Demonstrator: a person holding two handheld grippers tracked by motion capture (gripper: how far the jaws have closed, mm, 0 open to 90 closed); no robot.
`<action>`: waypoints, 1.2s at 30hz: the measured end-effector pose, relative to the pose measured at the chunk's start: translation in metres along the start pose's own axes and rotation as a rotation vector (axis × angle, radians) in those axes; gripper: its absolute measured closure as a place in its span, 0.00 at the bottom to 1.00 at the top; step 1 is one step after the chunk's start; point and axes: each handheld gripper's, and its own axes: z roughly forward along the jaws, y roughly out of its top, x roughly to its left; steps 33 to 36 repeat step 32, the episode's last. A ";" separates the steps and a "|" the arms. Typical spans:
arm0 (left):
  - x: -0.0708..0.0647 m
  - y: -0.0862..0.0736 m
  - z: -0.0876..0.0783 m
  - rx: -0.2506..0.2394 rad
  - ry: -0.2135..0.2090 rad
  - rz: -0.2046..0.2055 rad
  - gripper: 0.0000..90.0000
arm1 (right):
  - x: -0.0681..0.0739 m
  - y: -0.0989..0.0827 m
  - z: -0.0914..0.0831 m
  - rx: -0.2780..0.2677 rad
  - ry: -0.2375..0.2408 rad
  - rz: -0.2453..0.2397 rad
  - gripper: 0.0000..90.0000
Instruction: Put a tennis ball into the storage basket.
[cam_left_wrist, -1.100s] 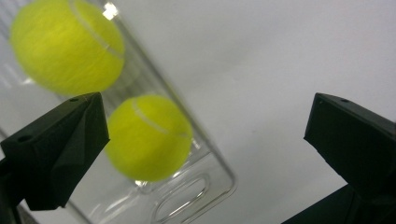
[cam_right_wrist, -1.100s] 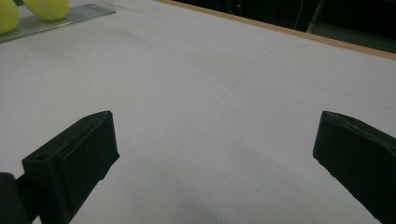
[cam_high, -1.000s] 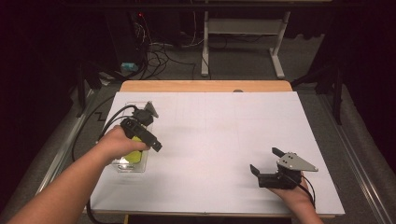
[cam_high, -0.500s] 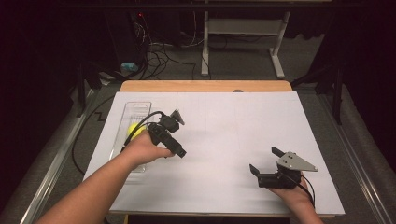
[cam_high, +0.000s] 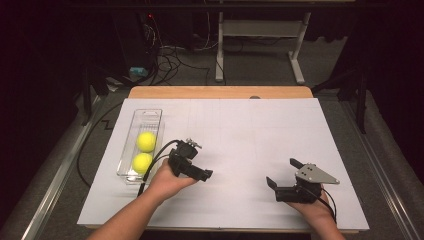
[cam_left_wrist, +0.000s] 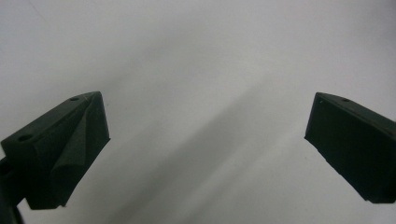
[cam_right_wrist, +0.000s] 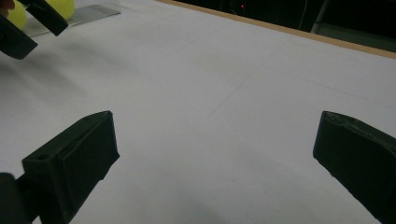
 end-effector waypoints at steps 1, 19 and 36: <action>0.000 -0.006 0.003 -0.036 0.012 0.000 0.01 | 0.000 0.000 0.000 0.000 0.000 -0.001 0.00; 0.005 -0.054 0.000 -0.451 0.049 0.040 0.00 | 0.001 -0.006 0.000 0.012 -0.020 0.034 0.00; 0.008 -0.065 -0.013 -0.591 -0.016 0.068 0.00 | -0.005 -0.010 -0.020 -0.035 -0.080 0.093 0.00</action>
